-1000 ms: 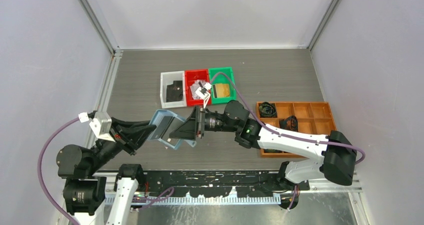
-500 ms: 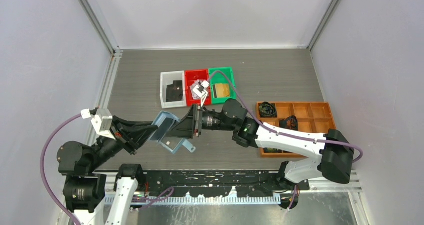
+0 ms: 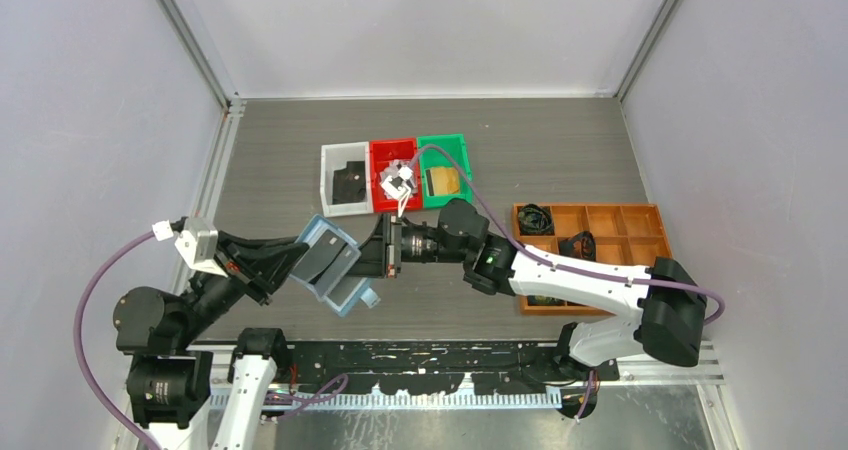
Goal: Take the credit cards out of the card holder
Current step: Remove the credit card from the card holder.
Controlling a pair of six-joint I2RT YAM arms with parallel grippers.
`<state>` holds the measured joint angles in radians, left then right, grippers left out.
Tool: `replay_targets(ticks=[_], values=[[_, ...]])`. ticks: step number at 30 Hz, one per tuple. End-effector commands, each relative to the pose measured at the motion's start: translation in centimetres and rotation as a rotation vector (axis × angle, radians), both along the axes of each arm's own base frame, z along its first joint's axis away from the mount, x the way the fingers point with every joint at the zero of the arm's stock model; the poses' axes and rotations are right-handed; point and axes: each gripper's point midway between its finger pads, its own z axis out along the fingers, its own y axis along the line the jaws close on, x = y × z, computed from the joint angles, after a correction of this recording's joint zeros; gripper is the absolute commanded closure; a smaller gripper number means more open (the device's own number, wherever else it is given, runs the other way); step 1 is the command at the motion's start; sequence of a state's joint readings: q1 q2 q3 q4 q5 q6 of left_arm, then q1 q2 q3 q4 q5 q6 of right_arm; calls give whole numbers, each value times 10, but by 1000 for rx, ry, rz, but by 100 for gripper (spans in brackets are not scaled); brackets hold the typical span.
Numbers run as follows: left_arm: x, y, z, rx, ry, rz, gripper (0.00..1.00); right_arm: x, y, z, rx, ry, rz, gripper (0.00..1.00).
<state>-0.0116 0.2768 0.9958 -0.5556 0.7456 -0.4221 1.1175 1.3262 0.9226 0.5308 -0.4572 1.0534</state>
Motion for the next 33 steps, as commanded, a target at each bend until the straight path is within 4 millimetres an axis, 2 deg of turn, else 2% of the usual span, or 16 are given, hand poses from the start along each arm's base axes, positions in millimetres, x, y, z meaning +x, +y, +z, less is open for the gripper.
replay_targets(ticks=[1, 3, 4, 7, 8, 11, 13, 14, 17, 19, 21, 25, 29, 33], values=[[3, 5, 21, -28, -61, 46, 100, -1, -11, 41, 48, -64, -38, 83], [4, 6, 19, -33, -47, 50, 100, 0, -17, 42, 36, -74, -62, 89], [2, 4, 17, -30, -38, 36, 97, 0, -19, 43, 27, -80, -75, 90], [-15, -14, 7, -25, 18, -120, 66, 5, -26, 50, -2, -87, -118, 97], [-20, -20, 2, -35, 53, -178, 59, 7, -27, 53, -14, -80, -134, 99], [-22, -28, -15, -58, 144, -264, 46, 14, -18, 59, -88, -62, -158, 99], [-21, -30, -25, -51, 156, -281, 45, 20, -11, 51, -221, -65, -181, 99], [-22, -30, -28, -50, 158, -291, 45, 23, -9, 39, -328, -63, -207, 99], [-27, -32, -27, -62, 153, -314, 45, 36, -17, 7, -636, -133, -307, 99], [-32, -34, -29, -54, 145, -337, 45, 44, -22, -11, -783, -167, -362, 99], [-36, -35, -33, -46, 136, -350, 45, 50, -31, -20, -882, -205, -407, 99], [-43, -35, -42, -13, 83, -360, 45, 57, -37, -21, -987, -297, -481, 99], [-41, -32, -52, 26, 15, -330, 45, 58, -37, -7, -1064, -410, -525, 99], [-45, -33, -60, 48, -15, -346, 45, 58, -39, -9, -1157, -502, -546, 99]])
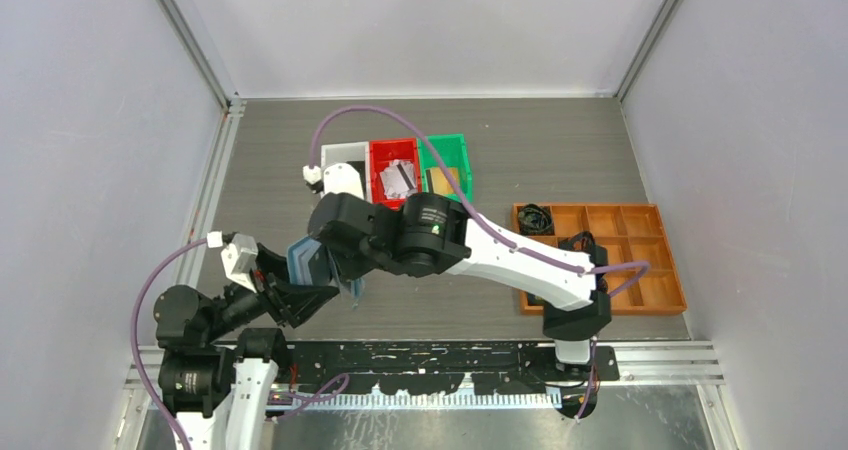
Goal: Take the credit cards out of the card holder
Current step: Remove the credit card from the card holder.
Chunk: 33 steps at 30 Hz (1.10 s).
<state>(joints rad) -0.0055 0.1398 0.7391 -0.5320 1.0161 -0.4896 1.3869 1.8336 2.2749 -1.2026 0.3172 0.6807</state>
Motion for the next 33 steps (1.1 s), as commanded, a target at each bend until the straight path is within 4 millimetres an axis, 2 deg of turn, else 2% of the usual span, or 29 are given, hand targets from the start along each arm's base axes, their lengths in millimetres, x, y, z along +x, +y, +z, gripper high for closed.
replay_targets(ticks=[1, 7, 9, 12, 16, 18, 19, 20, 25, 31, 33], values=[[-23, -6, 12, 37, -178, -103, 45, 34, -43, -7, -249, -201, -115, 99], [-57, -13, -6, 109, -241, -290, 47, 42, -51, -4, -300, -272, -144, 99], [-61, -14, -7, 121, -250, -318, 46, 45, -56, -1, -314, -292, -156, 99], [-46, -11, -8, 128, -244, -252, 46, 42, -54, 2, -300, -287, -148, 99], [4, 6, -3, 101, -257, 35, 46, 34, -47, 5, -254, -277, -123, 99], [17, 12, 6, 64, -275, 117, 44, 32, -46, 6, -250, -274, -115, 99], [20, 14, 9, 51, -278, 135, 37, 31, -45, 8, -245, -274, -109, 99], [22, 16, 12, 39, -275, 156, 35, 29, -44, 9, -235, -273, -97, 99], [35, 27, 17, 54, -309, 253, 27, 12, -35, 16, -167, -255, 6, 99], [24, 18, 13, 46, -274, 177, 18, -4, -31, 35, -52, -246, 110, 99], [22, 16, 12, 46, -269, 153, 18, -10, -30, 43, -11, -248, 148, 99]])
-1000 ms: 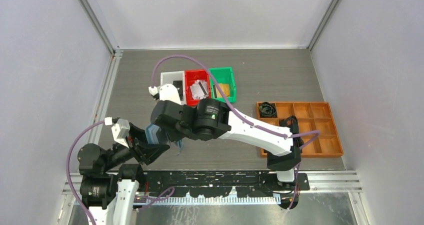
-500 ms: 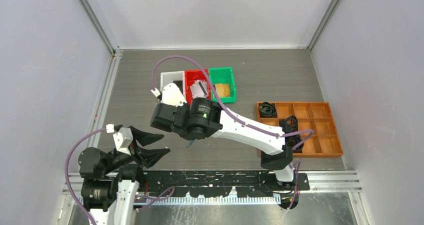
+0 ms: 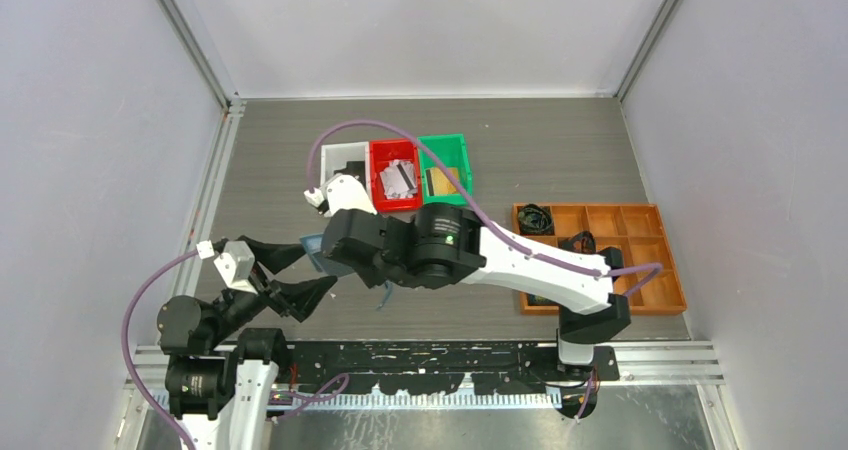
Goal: Take the credit cards out of the card holder
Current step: Remove the credit card from the card holder.
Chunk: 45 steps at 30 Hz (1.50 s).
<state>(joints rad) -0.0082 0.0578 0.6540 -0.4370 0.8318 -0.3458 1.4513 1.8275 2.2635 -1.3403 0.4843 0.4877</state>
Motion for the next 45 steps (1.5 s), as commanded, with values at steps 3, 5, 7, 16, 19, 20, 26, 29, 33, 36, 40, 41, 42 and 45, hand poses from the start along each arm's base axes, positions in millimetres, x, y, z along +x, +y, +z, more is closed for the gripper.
replay_targets(ticks=[3, 5, 7, 16, 19, 20, 26, 29, 33, 36, 40, 41, 42, 45], values=[[-11, -5, 21, -10, -66, -48, 18, -21, 10, 67, 287, -21, 161, 99], [-15, -7, 26, -20, -62, -64, 18, -25, 8, 70, 313, -25, 195, 99], [-23, -12, 33, -26, -69, -110, 17, -27, 5, 72, 328, -39, 219, 99], [-39, -24, 50, -63, -12, -236, 24, -41, 18, 74, 382, -17, 299, 99], [-41, -26, 47, -60, 13, -265, 29, -41, 24, 75, 379, -11, 299, 99], [-40, -25, 44, -55, 18, -260, 31, -40, 23, 75, 368, -10, 294, 99], [-38, -21, 28, -1, -9, -218, 61, -38, 17, 76, 360, -8, 266, 99], [-42, -23, 28, -10, 33, -239, 77, -48, 13, 77, 387, 8, 323, 99], [-60, -30, 29, -3, 90, -347, 82, -55, 10, 74, 408, 17, 377, 99], [-70, -32, 31, 1, 111, -398, 76, -59, 8, 69, 414, 40, 417, 99], [-75, -34, 36, 3, 118, -429, 67, -61, 6, 63, 436, 77, 445, 98], [-75, -34, 38, 4, 114, -428, 67, -63, 6, 65, 450, 87, 451, 98], [-74, -33, 38, 5, 108, -424, 70, -61, 5, 64, 456, 90, 445, 98], [-68, -32, 39, 5, 85, -389, 81, -66, 4, 67, 484, 119, 474, 99]])
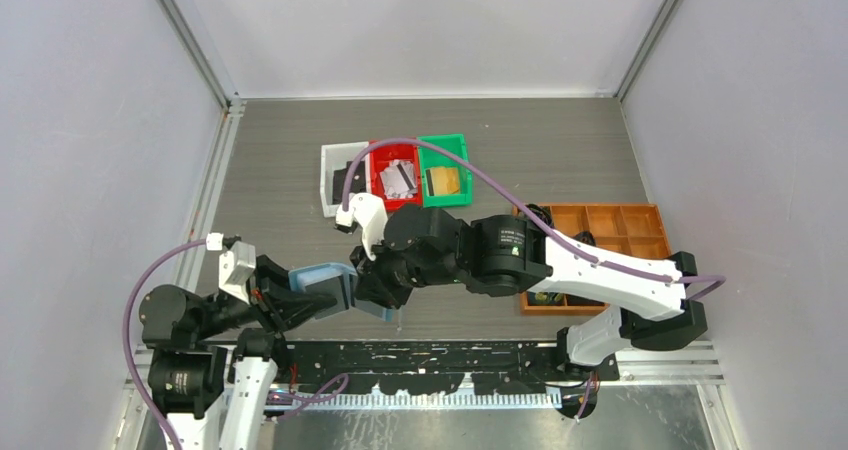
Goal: Take the credit cards out of the card holder
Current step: Remove the credit card from the card holder.
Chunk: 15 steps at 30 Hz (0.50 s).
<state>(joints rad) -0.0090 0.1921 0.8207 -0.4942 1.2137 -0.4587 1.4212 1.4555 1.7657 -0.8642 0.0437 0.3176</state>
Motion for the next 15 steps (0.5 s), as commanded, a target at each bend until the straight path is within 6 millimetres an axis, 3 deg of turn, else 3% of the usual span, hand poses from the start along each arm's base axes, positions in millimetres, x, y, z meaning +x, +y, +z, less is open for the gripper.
replay_targets(ticks=[1, 4, 5, 8, 10, 15], values=[[0, 0, 11, -3, -43, 8, 85, -8, 3, 41, 173, 19, 59, 98], [2, 1, 12, -8, -44, 21, 92, -8, 3, 40, 178, 29, 62, 98], [2, 1, 12, -9, -40, 18, 95, -7, 3, 39, 183, 34, 59, 94], [7, 1, 12, -13, -4, 34, 100, 4, 3, 36, 205, 71, 31, 65], [17, 4, 11, -13, 23, 81, 100, 25, -1, 40, 241, 109, -48, 47], [65, 27, 1, 43, 60, 339, 100, 93, -40, 77, 489, 182, -304, 28]])
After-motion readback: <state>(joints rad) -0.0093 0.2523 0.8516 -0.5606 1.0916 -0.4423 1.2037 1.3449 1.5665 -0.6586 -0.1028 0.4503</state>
